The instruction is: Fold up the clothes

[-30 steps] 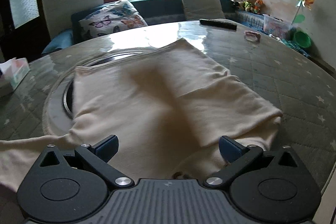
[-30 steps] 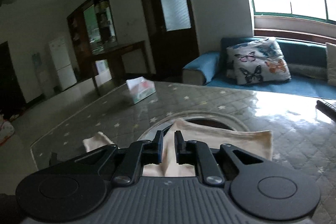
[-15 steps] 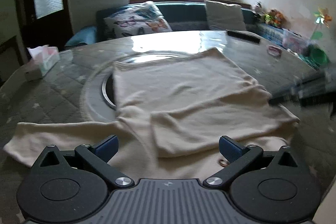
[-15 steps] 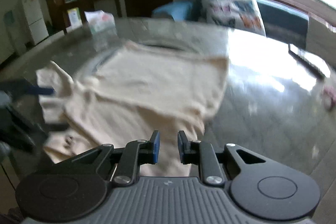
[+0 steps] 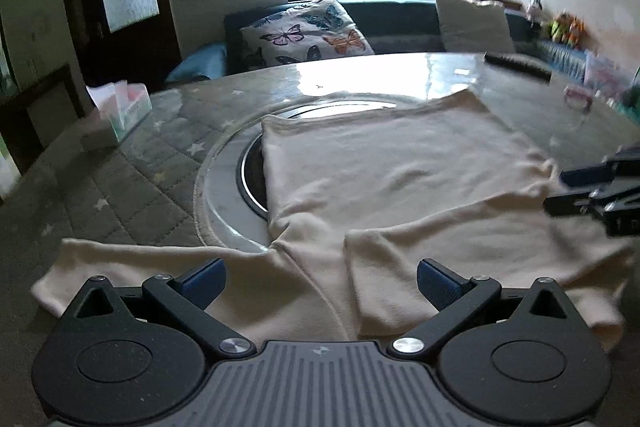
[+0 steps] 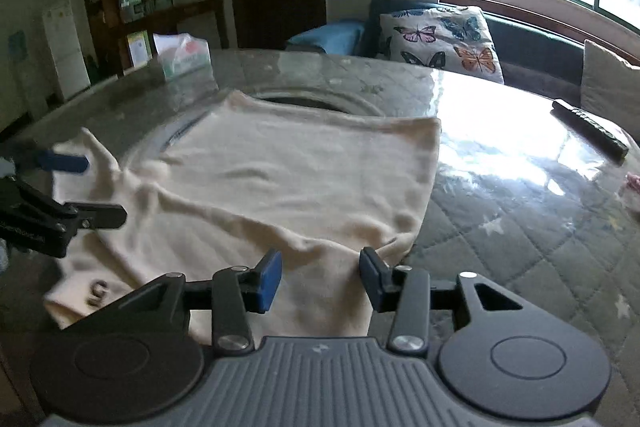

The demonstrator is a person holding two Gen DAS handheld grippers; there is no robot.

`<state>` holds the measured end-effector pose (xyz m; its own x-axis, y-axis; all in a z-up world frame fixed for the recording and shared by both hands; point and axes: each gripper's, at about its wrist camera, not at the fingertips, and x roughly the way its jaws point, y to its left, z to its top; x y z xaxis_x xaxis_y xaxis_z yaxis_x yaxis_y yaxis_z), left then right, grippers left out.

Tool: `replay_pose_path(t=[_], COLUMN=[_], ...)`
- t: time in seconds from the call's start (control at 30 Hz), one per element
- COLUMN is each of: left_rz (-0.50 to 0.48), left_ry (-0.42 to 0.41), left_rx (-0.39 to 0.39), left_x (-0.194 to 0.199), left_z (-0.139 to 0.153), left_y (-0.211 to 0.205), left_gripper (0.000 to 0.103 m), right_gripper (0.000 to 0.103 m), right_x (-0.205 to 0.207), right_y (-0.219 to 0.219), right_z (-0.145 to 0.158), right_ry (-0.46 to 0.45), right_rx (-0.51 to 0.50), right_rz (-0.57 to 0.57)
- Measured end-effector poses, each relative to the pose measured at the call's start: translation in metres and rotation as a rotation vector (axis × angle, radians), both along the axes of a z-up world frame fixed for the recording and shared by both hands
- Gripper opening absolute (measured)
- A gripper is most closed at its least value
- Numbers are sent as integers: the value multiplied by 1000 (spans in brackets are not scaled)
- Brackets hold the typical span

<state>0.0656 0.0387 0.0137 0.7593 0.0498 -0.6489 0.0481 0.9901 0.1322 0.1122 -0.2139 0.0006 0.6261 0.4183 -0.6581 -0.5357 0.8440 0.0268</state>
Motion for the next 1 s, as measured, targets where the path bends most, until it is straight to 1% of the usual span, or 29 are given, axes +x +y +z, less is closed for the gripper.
replay_pose_path(t=[0.07,0.13,0.2,0.27,0.3,0.33,0.4,0.5,0.63,0.73,0.83,1.0], left_rz=[3,7,19,28,33,40,58,80,115,161,218,301], left_ry=[16,21,22,24,24,23,19,22,29,22,2,-32], left_rx=[0,-10,-11,-20,-29,-37,-52,-83,-131,-152,-147,-148], left_x=[0,-1,-3,-5,-6,-8,-9,-12,-16,-21,-26,-27], left_z=[-5,-6,-5,-3,-2,0,2,4,2,3,5,8], left_y=[3,7,13,19,23,28,39,59,89,112,135,166], left_gripper=[103,103,103,103,103,103,103,103,103,103,103,103], right_gripper=[44,48,52,52,56,62,69,83,93,99,103,103], right_x=[-3,-8,-12,-13,-13,-13,-12,-13,-15,-14,-15,-17], right_y=[4,8,13,19,22,25,31,35,40,40,40,40], right_z=[-1,4,8,6,5,1,-4,-6,-10,-15,-18,-21], right_ry=[-22,-37,-46,-38,-30,-21,-5,-4,-9,-1,-8,-28], right_rx=[-27,-35,-33,-27,-26,-30,-37,-33,-34,-17,-4,10], right_rz=[11,31,52,74,82,88,99,104,120,117,123,121])
